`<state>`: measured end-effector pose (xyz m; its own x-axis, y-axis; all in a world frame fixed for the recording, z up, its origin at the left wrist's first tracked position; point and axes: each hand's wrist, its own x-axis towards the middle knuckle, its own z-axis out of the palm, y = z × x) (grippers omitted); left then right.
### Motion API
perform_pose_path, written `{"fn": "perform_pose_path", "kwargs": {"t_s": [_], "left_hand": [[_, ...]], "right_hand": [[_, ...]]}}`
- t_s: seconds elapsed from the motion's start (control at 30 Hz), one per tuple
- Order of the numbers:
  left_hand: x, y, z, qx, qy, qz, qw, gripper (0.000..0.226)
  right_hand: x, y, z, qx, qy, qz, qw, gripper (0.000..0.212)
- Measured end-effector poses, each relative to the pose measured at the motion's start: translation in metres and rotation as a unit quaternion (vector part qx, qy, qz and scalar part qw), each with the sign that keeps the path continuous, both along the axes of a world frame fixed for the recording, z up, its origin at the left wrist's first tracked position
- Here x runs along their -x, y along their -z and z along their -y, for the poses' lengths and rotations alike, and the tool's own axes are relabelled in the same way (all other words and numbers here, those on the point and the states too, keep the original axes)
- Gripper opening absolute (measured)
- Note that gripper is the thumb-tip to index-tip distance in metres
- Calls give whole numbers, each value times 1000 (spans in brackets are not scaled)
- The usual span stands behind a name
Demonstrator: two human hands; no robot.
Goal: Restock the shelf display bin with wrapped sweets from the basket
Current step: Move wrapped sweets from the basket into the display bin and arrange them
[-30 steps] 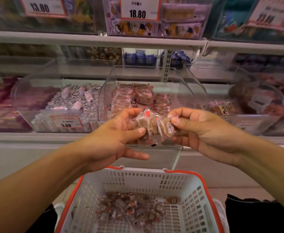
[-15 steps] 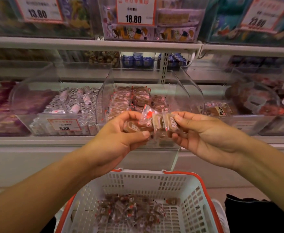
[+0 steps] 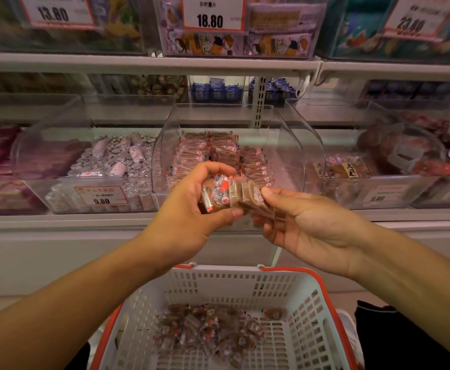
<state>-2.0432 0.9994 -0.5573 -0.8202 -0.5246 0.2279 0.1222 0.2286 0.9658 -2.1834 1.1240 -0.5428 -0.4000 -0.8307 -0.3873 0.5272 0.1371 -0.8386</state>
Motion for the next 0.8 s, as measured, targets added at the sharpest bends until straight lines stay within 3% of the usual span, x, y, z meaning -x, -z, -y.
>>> {"fn": "perform_pose_path", "kwargs": {"t_s": [0.27, 0.43, 0.57, 0.67, 0.8], "left_hand": [[2, 12, -3, 11, -9, -2, 1000, 52], [1, 19, -12, 80, -2, 1, 997, 74], [2, 23, -20, 108, 22, 10, 994, 50], [2, 18, -14, 113, 30, 26, 993, 45], [3, 2, -4, 121, 50, 24, 991, 44]], "right_hand": [[-8, 7, 0, 12, 16, -21, 1000, 23], [-20, 11, -2, 55, 44, -87, 994, 27], [-27, 15, -2, 51, 29, -132, 990, 43], [-21, 12, -1, 56, 5, -117, 992, 52], [-9, -5, -2, 75, -64, -159, 982, 46]]}}
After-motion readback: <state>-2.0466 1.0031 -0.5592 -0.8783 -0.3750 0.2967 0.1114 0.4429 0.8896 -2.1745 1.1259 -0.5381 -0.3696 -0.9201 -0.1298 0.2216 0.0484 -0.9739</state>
